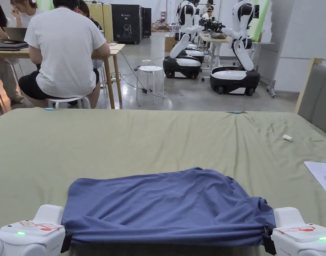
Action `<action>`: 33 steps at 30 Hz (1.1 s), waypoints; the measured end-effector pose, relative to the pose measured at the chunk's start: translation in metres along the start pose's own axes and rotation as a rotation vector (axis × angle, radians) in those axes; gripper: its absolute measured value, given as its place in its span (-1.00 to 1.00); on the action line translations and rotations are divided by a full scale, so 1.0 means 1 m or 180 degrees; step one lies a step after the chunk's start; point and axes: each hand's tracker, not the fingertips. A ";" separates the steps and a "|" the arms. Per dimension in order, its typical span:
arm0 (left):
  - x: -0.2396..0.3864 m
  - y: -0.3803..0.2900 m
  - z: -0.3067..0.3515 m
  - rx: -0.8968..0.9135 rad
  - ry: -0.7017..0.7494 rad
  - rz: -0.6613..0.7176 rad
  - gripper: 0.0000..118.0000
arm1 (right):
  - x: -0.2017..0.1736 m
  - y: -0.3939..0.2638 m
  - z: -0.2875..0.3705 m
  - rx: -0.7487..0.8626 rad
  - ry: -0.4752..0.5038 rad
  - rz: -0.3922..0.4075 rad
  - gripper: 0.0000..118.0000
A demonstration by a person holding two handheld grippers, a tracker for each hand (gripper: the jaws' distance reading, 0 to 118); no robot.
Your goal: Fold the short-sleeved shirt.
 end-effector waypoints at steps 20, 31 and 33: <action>0.053 0.051 0.055 0.0814 0.0182 -0.0122 0.79 | -0.082 0.064 0.060 0.0945 0.0087 -0.0081 0.93; 0.042 0.046 0.005 0.0639 0.0222 -0.0040 -1.00 | -0.098 0.074 0.013 0.0990 0.0136 -0.0144 -1.00; 0.027 0.045 -0.014 0.0502 0.0234 0.0070 -1.00 | -0.097 0.078 -0.005 0.0928 0.0122 -0.0124 -1.00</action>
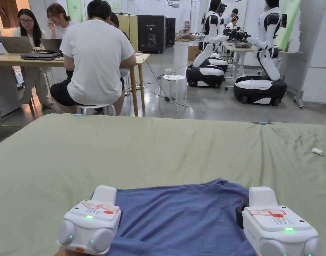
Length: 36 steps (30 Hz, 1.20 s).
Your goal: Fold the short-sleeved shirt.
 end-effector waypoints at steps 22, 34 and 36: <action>-0.042 0.047 -0.279 -0.1110 0.0299 -0.0185 0.77 | 0.085 0.009 -0.172 -0.0640 -0.0183 0.0041 -1.00; -0.021 0.070 -0.225 -0.0874 0.0018 -0.0087 -0.98 | 0.130 0.017 -0.271 -0.1054 -0.0079 -0.0012 0.95; -0.017 0.072 -0.220 -0.0845 0.0044 -0.0123 -0.98 | 0.122 0.017 -0.285 -0.1145 -0.0089 -0.0015 0.95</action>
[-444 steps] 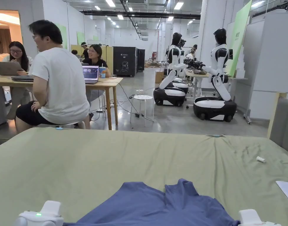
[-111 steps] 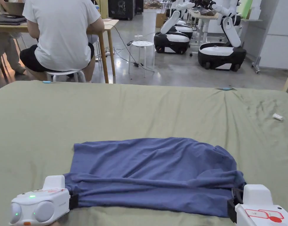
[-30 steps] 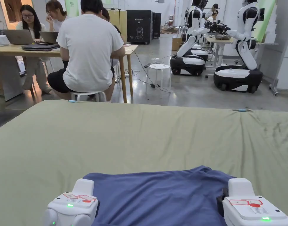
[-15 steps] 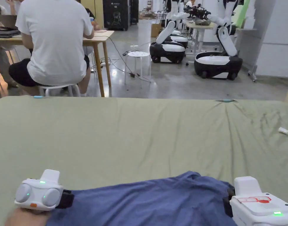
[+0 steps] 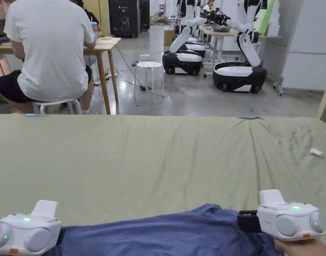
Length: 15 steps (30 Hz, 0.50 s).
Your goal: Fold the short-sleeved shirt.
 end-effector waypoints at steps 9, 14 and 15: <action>-0.009 -0.006 -0.009 -0.0060 0.0002 -0.0024 -0.98 | -0.016 -0.013 -0.013 -0.0415 0.0200 -0.0030 -0.40; -0.018 -0.013 0.014 0.0099 0.0018 0.0011 -0.98 | -0.019 -0.013 0.039 -0.0056 0.0121 0.0237 -0.92; -0.020 -0.014 0.026 0.0147 0.0000 0.0037 -0.98 | -0.017 -0.012 0.057 0.0053 0.0130 0.0191 -0.92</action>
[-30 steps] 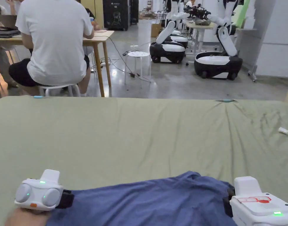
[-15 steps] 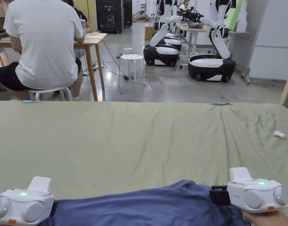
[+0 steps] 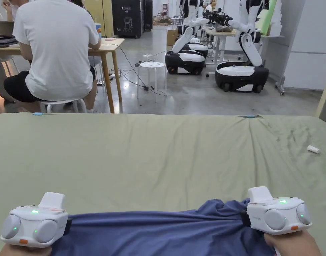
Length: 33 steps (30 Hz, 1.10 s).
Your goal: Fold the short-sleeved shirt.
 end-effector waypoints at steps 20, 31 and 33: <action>-0.019 -0.198 0.182 0.0146 -0.0357 -0.0062 -0.98 | -0.016 -0.190 0.185 -0.0045 0.0101 0.0223 -0.91; 0.026 -0.126 0.216 0.1107 -0.0204 0.0080 0.91 | -0.068 -0.121 0.236 0.1089 0.0079 0.0093 0.97; 0.044 -0.106 0.214 0.1154 -0.0299 0.0136 0.91 | -0.089 -0.108 0.241 0.1396 0.0143 -0.0060 1.00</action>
